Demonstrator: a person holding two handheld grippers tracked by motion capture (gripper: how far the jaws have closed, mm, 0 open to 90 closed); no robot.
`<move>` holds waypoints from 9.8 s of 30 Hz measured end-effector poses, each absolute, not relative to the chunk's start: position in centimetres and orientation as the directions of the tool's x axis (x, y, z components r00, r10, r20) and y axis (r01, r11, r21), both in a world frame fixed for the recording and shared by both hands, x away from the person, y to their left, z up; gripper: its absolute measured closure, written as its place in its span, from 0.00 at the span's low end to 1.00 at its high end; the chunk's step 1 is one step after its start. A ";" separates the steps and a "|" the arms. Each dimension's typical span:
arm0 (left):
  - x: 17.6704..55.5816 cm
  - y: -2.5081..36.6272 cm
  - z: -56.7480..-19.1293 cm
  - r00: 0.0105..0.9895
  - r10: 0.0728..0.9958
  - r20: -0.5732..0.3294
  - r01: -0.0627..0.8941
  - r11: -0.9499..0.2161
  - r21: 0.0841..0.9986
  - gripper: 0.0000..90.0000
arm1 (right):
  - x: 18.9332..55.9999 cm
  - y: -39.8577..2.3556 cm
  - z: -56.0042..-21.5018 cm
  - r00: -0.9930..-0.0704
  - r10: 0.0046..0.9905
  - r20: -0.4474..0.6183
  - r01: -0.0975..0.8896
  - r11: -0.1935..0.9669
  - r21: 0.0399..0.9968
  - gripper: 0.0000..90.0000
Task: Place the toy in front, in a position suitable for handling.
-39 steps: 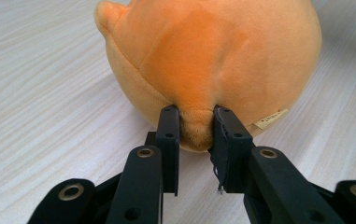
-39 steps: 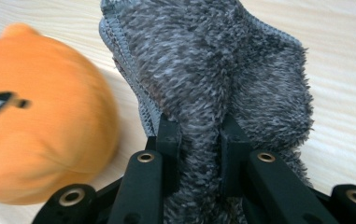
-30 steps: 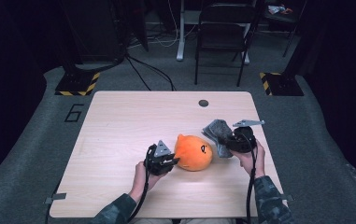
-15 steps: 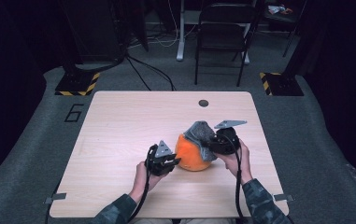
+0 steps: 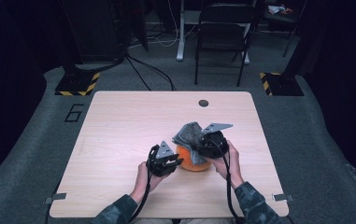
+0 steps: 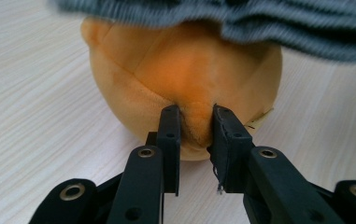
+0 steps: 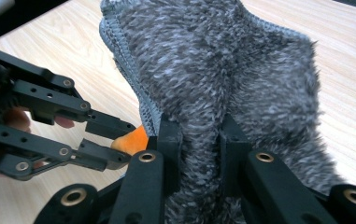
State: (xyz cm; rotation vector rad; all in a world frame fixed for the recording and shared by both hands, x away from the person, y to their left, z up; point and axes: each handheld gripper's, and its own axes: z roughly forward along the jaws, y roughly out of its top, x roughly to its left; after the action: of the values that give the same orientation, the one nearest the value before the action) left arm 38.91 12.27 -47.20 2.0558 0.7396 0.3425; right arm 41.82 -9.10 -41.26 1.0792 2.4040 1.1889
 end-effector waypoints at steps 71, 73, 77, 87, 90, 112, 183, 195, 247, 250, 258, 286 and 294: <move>39.1 12.3 -47.7 0.795 0.605 -0.026 0.357 -0.434 0.827 0.83 | 42.2 -12.2 -40.5 -0.610 0.785 0.110 0.590 0.357 0.724 0.83; 39.1 12.3 -47.7 0.794 0.607 -0.027 0.357 -0.431 0.829 0.83 | 42.3 -10.9 -40.5 -0.638 0.764 0.093 0.571 0.389 0.723 0.83; 39.1 12.3 -47.7 0.792 0.610 -0.029 0.361 -0.429 0.828 0.83 | 42.2 -9.3 -40.7 -0.660 0.748 0.072 0.558 0.423 0.714 0.83; 39.3 12.5 -47.9 0.793 0.607 -0.041 0.368 -0.425 0.827 0.83 | 42.8 -8.0 -41.5 -0.665 0.745 0.049 0.562 0.456 0.690 0.83; 39.3 12.3 -47.9 0.798 0.602 -0.040 0.360 -0.422 0.832 0.84 | 42.8 -8.6 -41.8 -0.666 0.744 0.051 0.563 0.457 0.689 0.83; 39.1 12.1 -47.8 0.801 0.598 -0.023 0.346 -0.432 0.833 0.88 | 43.2 -12.9 -42.3 -0.601 0.795 0.090 0.622 0.394 0.677 0.83; 39.9 11.3 -49.6 0.802 0.585 0.120 0.244 -0.505 0.828 0.78 | 45.0 -12.8 -43.5 -0.542 0.833 0.111 0.641 0.324 0.696 0.83; 39.9 11.2 -48.3 0.801 0.596 0.056 0.286 -0.463 0.839 0.88 | 43.9 -12.6 -41.5 -0.549 0.831 0.087 0.600 0.320 0.733 0.83; 40.2 11.9 -47.5 0.805 0.591 -0.048 0.349 -0.407 0.844 0.87 | 45.4 -15.4 -45.2 -0.464 0.879 0.110 0.732 0.311 0.606 0.83; 40.2 11.9 -47.5 0.803 0.594 -0.043 0.344 -0.405 0.847 0.87 | 45.5 -15.5 -45.3 -0.459 0.882 0.105 0.741 0.315 0.593 0.83; 40.3 12.0 -47.6 0.804 0.593 -0.050 0.345 -0.395 0.852 0.87 | 45.1 -15.3 -43.5 -0.455 0.887 0.079 0.713 0.310 0.629 0.83; 40.1 11.6 -47.5 0.813 0.581 -0.042 0.326 -0.394 0.859 0.87 | 42.6 -9.8 -41.3 -0.600 0.800 0.019 0.586 0.423 0.691 0.83; 40.1 11.6 -47.5 0.814 0.579 -0.040 0.325 -0.398 0.858 0.87 | 42.8 -11.0 -41.7 -0.562 0.827 0.026 0.617 0.399 0.678 0.83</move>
State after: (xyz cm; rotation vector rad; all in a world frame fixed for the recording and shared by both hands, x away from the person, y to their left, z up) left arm 40.13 11.62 -47.48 2.0175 0.6692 0.3269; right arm 42.84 -11.02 -41.72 1.2568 2.3453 0.9356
